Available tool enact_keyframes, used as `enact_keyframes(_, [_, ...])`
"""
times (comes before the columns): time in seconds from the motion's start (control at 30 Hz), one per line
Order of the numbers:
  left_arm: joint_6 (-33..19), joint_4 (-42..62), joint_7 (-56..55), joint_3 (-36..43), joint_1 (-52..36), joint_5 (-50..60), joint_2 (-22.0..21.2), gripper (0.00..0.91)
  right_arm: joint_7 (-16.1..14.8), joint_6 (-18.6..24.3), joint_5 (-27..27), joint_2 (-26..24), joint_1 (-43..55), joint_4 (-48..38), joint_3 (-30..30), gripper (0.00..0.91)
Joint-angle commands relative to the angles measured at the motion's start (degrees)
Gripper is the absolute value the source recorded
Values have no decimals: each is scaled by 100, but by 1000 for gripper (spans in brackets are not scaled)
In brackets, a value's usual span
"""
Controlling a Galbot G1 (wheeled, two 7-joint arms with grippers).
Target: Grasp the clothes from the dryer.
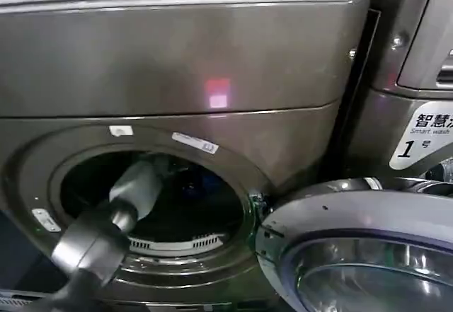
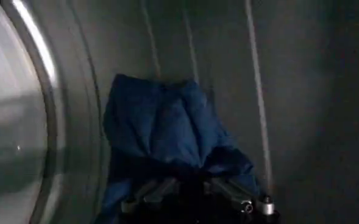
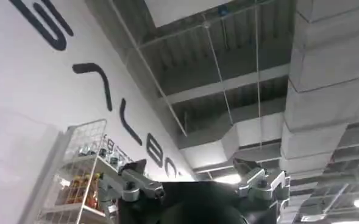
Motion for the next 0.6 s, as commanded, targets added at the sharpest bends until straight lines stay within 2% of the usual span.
enact_keyframes(0.03, [153,-1246,-1470,-1082,696,-1435,115,0,52,-58,-66,7,12,17,-24,907])
enact_keyframes(0.13, [200,-1939,-1947,-1290,1153,-1884,90,0,15,-148,-179,-10,-12,58,13,907])
enact_keyframes(0.27, [231,-2540,-2713,-1861,1476,-2163,-95,0,-71,-27,-177,-23,-81,66,101,907])
enact_keyframes(0.37, [298,-3441,-3419,-2265,1840,-2320,-214,0,-92,46,-193,-24,-143,58,171,907])
enact_keyframes(0.47, [174,-3906,-4214,-2620,2190,-2244,-297,0,-100,47,-436,-18,-137,26,134,907])
enact_keyframes(0.6, [-80,-4615,-4928,-2859,2761,-2033,-355,0,-106,103,-428,-3,-101,56,113,907])
